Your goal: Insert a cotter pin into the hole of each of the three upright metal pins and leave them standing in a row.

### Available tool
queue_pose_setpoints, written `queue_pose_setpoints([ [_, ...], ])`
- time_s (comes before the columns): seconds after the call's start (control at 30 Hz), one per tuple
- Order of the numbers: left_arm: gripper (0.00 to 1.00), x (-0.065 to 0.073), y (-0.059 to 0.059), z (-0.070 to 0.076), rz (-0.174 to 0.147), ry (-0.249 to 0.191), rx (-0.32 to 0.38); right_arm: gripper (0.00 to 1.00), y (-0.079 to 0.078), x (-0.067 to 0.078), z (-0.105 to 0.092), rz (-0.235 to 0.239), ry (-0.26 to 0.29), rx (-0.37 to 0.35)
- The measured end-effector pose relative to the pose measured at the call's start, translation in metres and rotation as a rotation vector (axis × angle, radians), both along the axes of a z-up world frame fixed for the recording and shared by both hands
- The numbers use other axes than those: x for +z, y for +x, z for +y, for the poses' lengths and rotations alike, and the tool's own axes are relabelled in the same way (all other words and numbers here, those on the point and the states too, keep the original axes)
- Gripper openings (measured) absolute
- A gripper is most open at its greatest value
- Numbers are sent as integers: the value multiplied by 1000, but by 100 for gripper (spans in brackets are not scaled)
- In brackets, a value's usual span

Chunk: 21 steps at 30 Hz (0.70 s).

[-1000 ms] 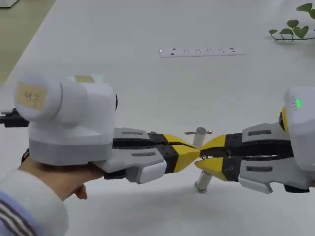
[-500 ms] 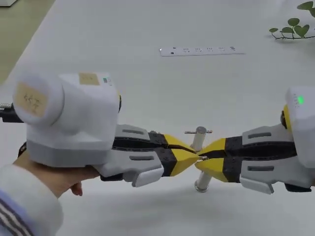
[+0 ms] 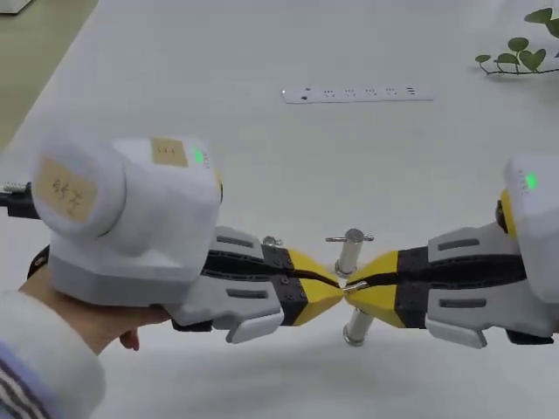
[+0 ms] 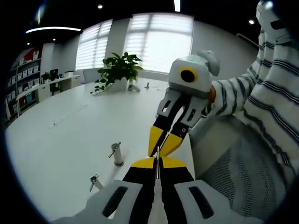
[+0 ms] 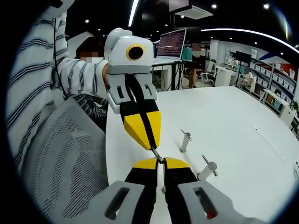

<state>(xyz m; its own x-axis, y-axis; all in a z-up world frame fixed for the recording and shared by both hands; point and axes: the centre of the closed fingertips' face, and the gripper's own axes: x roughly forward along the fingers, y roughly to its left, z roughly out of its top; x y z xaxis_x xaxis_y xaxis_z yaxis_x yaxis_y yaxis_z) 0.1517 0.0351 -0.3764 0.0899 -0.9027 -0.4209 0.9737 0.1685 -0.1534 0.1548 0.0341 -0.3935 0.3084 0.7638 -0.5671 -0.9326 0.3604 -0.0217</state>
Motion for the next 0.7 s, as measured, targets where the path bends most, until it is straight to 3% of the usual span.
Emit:
queue_pose_setpoints([
  [0.13,0,-1,-3,-1,-6,11,-25,0,-5,0,0,-1,-15,25],
  [0.33,0,-6,-12,-1,27,48,-73,0,-15,-8,-2,37,-41,82],
  [0.43,0,-7,-15,-1,18,57,-96,0,-21,-9,-1,51,-46,102],
  [0.53,0,-11,-21,-1,71,68,-102,0,-27,-9,0,63,-43,118],
  [0.63,0,-13,-22,-1,55,72,-117,0,-31,-10,0,64,-55,130],
  [0.7,0,-16,-25,-1,23,88,-141,0,-31,-11,-1,66,-57,130],
])
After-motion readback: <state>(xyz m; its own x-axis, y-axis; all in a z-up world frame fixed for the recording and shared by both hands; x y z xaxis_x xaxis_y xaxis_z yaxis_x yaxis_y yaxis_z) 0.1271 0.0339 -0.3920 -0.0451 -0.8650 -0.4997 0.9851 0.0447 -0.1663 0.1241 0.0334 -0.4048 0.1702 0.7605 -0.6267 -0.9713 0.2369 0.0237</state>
